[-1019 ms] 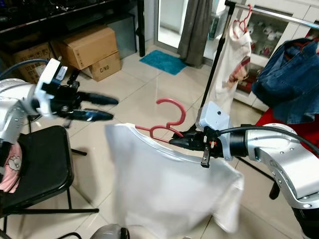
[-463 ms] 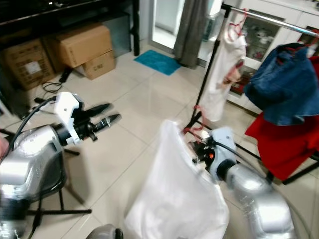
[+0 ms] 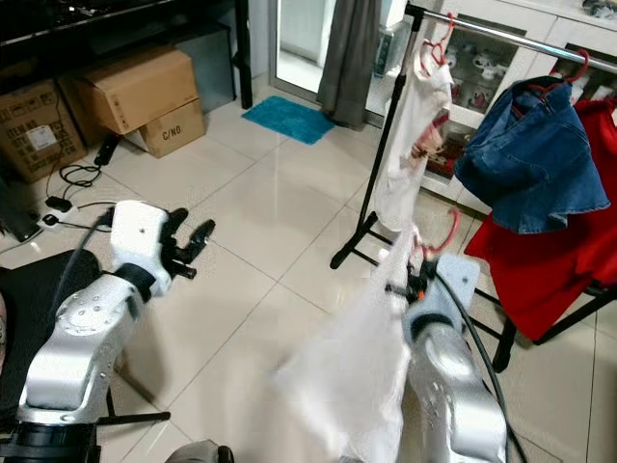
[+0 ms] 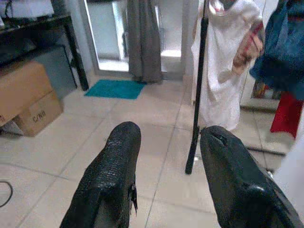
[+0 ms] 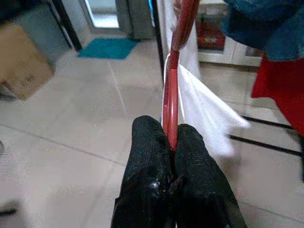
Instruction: Hang hanger
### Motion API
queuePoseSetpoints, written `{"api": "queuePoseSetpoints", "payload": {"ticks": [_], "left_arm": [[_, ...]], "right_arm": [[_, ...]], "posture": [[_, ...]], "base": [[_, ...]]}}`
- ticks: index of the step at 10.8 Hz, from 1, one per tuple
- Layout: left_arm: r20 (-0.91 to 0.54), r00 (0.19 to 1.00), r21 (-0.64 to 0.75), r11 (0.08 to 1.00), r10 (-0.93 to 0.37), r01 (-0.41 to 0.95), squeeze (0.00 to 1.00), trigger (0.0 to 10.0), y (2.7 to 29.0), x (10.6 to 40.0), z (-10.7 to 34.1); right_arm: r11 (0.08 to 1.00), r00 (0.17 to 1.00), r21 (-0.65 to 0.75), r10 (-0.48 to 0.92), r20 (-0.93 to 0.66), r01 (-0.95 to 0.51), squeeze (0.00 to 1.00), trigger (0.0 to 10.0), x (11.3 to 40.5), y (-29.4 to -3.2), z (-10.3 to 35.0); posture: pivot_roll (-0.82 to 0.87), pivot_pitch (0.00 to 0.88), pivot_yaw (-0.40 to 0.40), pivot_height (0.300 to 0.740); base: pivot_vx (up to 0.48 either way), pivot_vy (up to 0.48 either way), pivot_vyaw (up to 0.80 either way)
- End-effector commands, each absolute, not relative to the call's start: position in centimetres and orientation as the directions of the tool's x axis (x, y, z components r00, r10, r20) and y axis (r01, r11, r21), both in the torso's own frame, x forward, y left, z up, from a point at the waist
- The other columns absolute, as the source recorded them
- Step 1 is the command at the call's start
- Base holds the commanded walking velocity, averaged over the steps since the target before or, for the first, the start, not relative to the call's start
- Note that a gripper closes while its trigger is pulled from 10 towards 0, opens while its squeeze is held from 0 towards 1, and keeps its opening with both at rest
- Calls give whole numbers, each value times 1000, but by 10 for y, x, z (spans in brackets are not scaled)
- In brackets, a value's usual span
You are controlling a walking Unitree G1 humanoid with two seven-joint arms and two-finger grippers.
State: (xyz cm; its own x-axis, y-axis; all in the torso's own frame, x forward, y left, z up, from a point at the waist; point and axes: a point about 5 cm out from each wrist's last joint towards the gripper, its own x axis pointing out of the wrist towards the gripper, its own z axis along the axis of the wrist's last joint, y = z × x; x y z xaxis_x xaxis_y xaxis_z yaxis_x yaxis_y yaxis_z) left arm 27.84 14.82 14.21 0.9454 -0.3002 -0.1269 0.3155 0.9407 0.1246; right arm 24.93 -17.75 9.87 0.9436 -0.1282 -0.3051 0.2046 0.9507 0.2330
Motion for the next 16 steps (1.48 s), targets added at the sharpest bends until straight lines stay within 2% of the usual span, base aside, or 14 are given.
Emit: {"api": "queuePoseSetpoints", "payload": {"ticks": [1,3,4,6,9,11,16], "left_arm": [[-143,947,133,942,-289,308,90,10000,147,276,142],[-69,957,112,951,-283,289,90,10000,142,272,149],[-56,960,49,960,-274,277,90,10000,141,271,151],[-76,953,123,946,-292,300,90,10000,140,272,151],[-77,957,94,954,-279,285,94,10000,138,274,149],[-89,954,122,947,-287,297,98,10000,138,271,148],[-102,951,84,950,-291,300,98,10000,147,276,149]], "right_arm": [[945,960,260,-136,-244,200,0,10000,253,-179,109],[963,957,170,-164,-240,207,0,10000,255,-171,108],[967,958,167,-149,-244,193,0,10000,255,-169,108],[965,959,182,-145,-243,191,0,10000,255,-173,109],[969,965,155,-155,-213,190,0,10000,260,-168,115],[967,967,179,-145,-208,183,0,10000,261,-164,114],[963,973,200,-146,-178,181,0,10000,263,-164,118]], "posture": [[88,50,-19,740],[80,72,-28,740],[70,78,-29,740],[55,73,-36,740],[59,81,-34,740],[70,80,-38,740],[67,67,-18,740]], "base": [[0,0,0],[0,0,-391],[0,0,-788],[0,0,0],[0,0,0],[0,0,0],[289,0,-424]]}}
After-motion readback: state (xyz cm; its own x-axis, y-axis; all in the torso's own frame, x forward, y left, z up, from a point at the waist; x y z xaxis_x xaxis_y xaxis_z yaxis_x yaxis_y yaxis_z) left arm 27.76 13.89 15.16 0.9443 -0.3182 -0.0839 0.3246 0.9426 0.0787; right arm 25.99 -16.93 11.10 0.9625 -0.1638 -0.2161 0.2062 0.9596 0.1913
